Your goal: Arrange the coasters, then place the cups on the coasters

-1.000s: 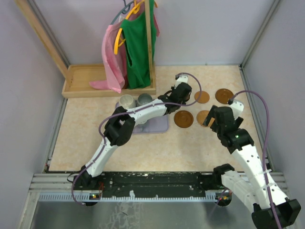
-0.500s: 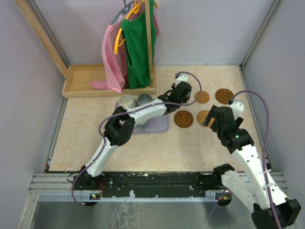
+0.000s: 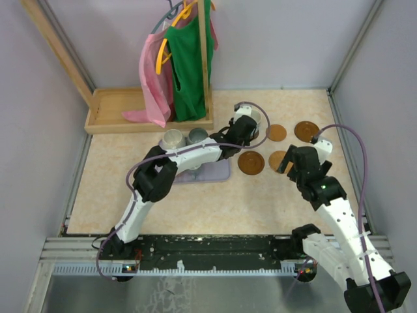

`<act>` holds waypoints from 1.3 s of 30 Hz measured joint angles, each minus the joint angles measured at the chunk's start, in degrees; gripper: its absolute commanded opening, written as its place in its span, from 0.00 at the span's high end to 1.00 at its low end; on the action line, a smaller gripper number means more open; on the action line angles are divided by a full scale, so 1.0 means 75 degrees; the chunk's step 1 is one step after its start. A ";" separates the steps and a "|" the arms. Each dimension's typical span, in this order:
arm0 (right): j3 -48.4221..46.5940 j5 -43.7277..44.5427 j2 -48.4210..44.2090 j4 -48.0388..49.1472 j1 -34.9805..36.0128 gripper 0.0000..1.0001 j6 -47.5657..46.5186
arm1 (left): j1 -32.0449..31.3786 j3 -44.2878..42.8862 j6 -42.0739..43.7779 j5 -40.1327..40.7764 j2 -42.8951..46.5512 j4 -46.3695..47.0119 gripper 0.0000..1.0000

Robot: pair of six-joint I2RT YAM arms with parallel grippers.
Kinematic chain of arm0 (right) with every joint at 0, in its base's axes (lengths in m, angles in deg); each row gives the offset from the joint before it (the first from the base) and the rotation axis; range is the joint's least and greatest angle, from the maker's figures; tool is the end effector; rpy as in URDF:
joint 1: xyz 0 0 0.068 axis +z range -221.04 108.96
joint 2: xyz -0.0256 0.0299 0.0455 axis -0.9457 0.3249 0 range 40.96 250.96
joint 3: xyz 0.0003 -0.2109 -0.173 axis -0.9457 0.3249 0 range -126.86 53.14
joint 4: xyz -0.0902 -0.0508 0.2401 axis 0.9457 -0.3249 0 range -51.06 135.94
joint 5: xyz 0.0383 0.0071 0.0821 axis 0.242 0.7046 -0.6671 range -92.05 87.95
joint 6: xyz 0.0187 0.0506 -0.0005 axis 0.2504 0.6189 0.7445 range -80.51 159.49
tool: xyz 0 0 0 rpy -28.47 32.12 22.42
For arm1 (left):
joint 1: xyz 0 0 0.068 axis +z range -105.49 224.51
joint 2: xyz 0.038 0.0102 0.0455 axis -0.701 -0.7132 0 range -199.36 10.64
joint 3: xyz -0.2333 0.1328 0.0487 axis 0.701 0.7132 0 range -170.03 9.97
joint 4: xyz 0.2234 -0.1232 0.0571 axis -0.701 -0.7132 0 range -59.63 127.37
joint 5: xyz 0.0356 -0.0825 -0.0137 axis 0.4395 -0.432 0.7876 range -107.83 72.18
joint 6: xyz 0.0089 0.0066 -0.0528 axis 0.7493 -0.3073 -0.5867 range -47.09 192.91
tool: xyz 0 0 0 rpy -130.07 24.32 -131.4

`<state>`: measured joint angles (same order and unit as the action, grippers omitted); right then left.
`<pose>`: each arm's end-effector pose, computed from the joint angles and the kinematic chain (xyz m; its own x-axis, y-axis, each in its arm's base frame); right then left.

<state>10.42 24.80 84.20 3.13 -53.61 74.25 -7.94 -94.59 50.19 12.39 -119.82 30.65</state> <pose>0.1481 0.0297 0.2795 -0.5115 0.3726 -0.7743 0.4112 0.8974 0.1602 0.3348 -0.4061 0.2048 -0.4678 0.0610 -0.8817 0.2668 0.9608 -0.0750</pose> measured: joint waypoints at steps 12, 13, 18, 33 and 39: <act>0.0012 -0.0166 -0.0015 0.0137 0.0000 0.08 -0.0035 | -0.0146 0.2299 -0.0291 0.0012 0.2643 -0.0122 0.59; 0.0026 -0.0192 -0.0015 0.0172 0.0000 0.08 -0.0047 | -0.0146 0.2506 -0.0347 0.0017 0.2908 -0.0154 0.59; 0.0102 -0.0379 0.0017 0.0233 0.0000 0.09 -0.0152 | -0.0154 0.3567 -0.0644 0.0117 0.4054 -0.0475 0.59; 0.0108 -0.0790 0.0026 0.0487 -0.0003 0.13 -0.0434 | -0.0157 0.4473 -0.1445 0.0376 0.4628 -0.1209 0.57; 0.0108 -0.1545 0.0694 0.1084 -0.0009 0.14 -0.0694 | -0.0058 0.4724 -0.1510 0.0437 0.4911 -0.1236 0.55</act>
<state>11.23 13.22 89.40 11.26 -53.67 69.05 -8.38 -59.16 38.87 15.67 -82.99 21.38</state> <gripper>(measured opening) 0.876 0.451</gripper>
